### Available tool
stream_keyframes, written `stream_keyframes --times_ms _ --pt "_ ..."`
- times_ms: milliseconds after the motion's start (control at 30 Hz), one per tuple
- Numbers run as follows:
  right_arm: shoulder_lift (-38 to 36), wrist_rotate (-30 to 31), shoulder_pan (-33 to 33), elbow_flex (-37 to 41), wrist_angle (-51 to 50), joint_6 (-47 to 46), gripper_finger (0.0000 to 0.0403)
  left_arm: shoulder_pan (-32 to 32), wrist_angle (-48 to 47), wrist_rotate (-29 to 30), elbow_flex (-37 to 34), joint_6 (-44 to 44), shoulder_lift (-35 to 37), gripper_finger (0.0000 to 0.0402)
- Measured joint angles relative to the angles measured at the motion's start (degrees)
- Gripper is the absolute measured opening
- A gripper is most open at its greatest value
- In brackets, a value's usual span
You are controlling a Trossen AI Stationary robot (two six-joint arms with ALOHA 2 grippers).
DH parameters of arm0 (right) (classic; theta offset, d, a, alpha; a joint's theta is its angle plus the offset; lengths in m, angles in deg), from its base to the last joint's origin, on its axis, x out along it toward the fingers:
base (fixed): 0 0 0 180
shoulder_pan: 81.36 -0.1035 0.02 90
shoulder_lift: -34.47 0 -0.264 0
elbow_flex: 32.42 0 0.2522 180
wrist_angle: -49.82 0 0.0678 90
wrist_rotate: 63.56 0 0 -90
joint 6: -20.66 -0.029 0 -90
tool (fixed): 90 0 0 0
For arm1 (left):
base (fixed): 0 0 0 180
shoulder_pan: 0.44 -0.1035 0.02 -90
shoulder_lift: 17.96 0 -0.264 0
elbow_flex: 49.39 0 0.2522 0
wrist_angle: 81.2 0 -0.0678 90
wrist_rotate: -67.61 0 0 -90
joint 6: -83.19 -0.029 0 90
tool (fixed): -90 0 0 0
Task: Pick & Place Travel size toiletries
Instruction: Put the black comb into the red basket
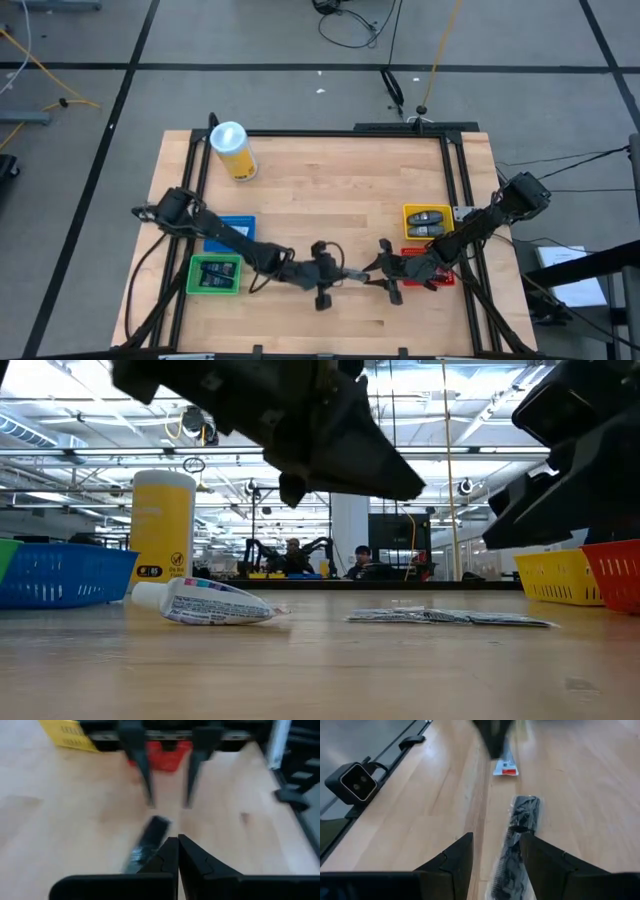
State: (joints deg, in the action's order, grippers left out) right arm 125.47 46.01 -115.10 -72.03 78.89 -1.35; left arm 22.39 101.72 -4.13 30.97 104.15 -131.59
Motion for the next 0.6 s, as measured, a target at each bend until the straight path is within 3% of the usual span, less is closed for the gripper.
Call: stream_keyframes --times_ms 267,600 --pt "0.0 -1.3 1.7 -2.8 -7.7 -2.4 0.0155 1.8 6.0 0.1 0.6 4.7 -5.9 0.0002" --pt "0.0 -6.8 7.5 -3.6 -15.7 -11.2 0.0173 1.6 -2.5 -0.5 4.1 4.1 -7.3 0.0004"
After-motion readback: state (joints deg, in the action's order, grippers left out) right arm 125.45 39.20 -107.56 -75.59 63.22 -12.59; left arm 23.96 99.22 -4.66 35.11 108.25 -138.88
